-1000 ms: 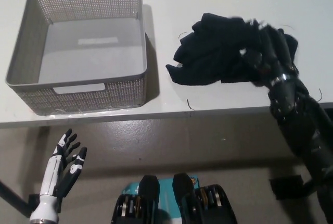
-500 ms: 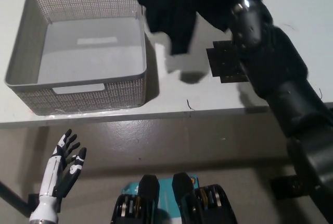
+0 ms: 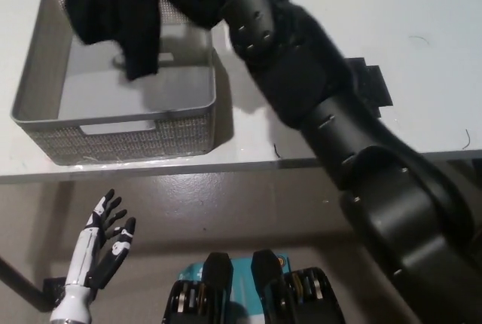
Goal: Use the right hand to pick up a t shirt on the right hand side and place it into a contianer on the left side
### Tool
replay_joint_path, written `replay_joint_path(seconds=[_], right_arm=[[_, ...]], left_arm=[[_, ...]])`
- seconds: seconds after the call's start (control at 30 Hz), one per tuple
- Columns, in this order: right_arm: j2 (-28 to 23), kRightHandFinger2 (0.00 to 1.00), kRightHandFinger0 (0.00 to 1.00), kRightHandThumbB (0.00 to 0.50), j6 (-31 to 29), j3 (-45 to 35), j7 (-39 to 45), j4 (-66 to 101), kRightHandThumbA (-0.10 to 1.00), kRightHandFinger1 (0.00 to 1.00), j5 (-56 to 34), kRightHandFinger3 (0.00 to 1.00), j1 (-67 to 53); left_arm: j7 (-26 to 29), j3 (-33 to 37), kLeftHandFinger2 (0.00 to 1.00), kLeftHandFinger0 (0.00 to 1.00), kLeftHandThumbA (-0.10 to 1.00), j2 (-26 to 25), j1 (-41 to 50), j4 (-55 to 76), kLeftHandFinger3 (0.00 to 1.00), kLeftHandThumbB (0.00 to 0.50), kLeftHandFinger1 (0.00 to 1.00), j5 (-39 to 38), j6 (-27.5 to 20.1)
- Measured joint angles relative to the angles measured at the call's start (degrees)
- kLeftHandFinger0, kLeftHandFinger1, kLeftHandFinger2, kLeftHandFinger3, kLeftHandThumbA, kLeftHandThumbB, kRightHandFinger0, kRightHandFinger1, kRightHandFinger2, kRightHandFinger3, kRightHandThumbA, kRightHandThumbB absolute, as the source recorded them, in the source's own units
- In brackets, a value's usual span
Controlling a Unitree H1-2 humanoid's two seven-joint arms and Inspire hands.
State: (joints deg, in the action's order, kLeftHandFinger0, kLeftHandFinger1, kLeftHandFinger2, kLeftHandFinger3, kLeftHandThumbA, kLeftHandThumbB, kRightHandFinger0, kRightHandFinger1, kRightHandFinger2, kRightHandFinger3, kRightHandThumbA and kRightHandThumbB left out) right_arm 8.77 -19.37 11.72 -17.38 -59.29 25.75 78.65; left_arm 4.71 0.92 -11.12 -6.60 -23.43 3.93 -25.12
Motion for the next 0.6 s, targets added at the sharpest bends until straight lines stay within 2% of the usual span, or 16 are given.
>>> replay_joint_path(seconds=[0.03, 0.07, 0.1, 0.17, 0.23, 0.27, 0.3, 0.33, 0.37, 0.43, 0.5, 0.57, 0.6], right_arm=[[0.5, 0.45, 0.0, 0.204, 0.0, 0.2, 0.1, -0.7, -0.1, 0.0, 0.0, 0.53, 0.0], [1.0, 0.5, 0.0, 0.178, 0.0, 0.4, 0.1, -1.5, -0.1, 0.02, 0.0, 0.54, 0.1], [1.6, 0.51, 0.0, 0.168, 0.1, 0.7, 0.1, -3.2, -0.1, 0.02, 0.0, 0.54, 0.3], [2.6, 0.53, 0.0, 0.174, 0.3, 0.9, 0.1, -6.4, -0.1, 0.05, 0.0, 0.52, 0.8], [3.2, 0.63, 0.0, 0.157, 0.7, 1.1, 0.0, -8.6, -0.1, 0.19, 0.0, 0.52, 0.9], [3.4, 0.63, 0.0, 0.157, 0.8, 1.5, -0.1, -9.9, -0.1, 0.2, 0.1, 0.52, 0.9], [3.5, 1.0, 0.85, 0.275, 1.0, 2.0, -0.1, -11.1, -0.08, 1.0, 0.2, 1.0, 0.9], [3.6, 1.0, 1.0, 0.399, 1.3, 2.5, 0.0, -12.2, 0.25, 1.0, 0.3, 1.0, 0.9], [3.7, 1.0, 1.0, 0.486, 2.3, 2.9, 0.9, -13.1, 0.31, 1.0, 0.3, 1.0, 0.9], [3.7, 1.0, 1.0, 0.5, 4.8, 2.8, 3.5, -14.0, 0.37, 1.0, -0.1, 1.0, 0.9], [3.7, 1.0, 1.0, 0.5, 6.8, 2.9, 5.2, -14.4, 0.49, 1.0, -0.4, 1.0, 0.9], [3.7, 1.0, 1.0, 0.5, 8.4, 3.5, 6.5, -14.5, 0.53, 1.0, -0.4, 1.0, 0.9], [3.7, 1.0, 1.0, 0.5, 8.9, 3.8, 7.0, -14.5, 0.63, 1.0, -0.4, 1.0, 0.9]], left_arm=[[0.0, 0.2, 0.96, 0.77, 0.71, 0.1, 0.0, 0.0, 1.0, 0.343, 0.87, 0.1, 0.0], [0.0, 0.5, 0.95, 0.77, 0.73, 0.2, -0.1, 0.0, 1.0, 0.359, 0.87, 0.1, 0.0], [0.0, 0.8, 0.95, 0.77, 0.75, 0.4, -0.1, 0.0, 1.0, 0.363, 0.86, 0.2, 0.0], [0.0, 1.6, 0.95, 0.76, 0.75, 0.7, -0.1, 0.0, 1.0, 0.356, 0.86, 0.4, 0.0], [0.0, 2.3, 0.95, 0.75, 0.72, 1.1, -0.1, 0.0, 1.0, 0.342, 0.85, 0.7, 0.0], [0.0, 2.5, 0.95, 0.75, 0.72, 1.2, -0.1, 0.1, 1.0, 0.342, 0.84, 0.9, 0.0], [0.0, 2.6, 0.95, 0.75, 0.7, 1.3, -0.1, 0.3, 1.0, 0.345, 0.84, 1.1, 0.0], [0.0, 2.7, 0.94, 0.76, 0.68, 1.4, 0.0, 0.5, 1.0, 0.345, 0.84, 1.3, 0.0], [0.0, 2.8, 0.94, 0.76, 0.71, 1.4, 0.1, 0.8, 1.0, 0.371, 0.84, 1.3, 0.0], [0.0, 2.9, 0.95, 0.76, 0.77, 1.4, 0.3, 1.1, 1.0, 0.399, 0.85, 1.4, 0.0], [0.0, 3.1, 0.95, 0.76, 0.8, 1.4, 0.8, 1.6, 1.0, 0.426, 0.85, 1.5, 0.0], [0.0, 3.2, 0.96, 0.77, 0.8, 1.4, 1.0, 1.8, 1.0, 0.418, 0.86, 1.7, 0.0], [0.0, 3.2, 0.96, 0.77, 0.78, 1.4, 1.1, 1.8, 1.0, 0.417, 0.85, 1.9, 0.0]])
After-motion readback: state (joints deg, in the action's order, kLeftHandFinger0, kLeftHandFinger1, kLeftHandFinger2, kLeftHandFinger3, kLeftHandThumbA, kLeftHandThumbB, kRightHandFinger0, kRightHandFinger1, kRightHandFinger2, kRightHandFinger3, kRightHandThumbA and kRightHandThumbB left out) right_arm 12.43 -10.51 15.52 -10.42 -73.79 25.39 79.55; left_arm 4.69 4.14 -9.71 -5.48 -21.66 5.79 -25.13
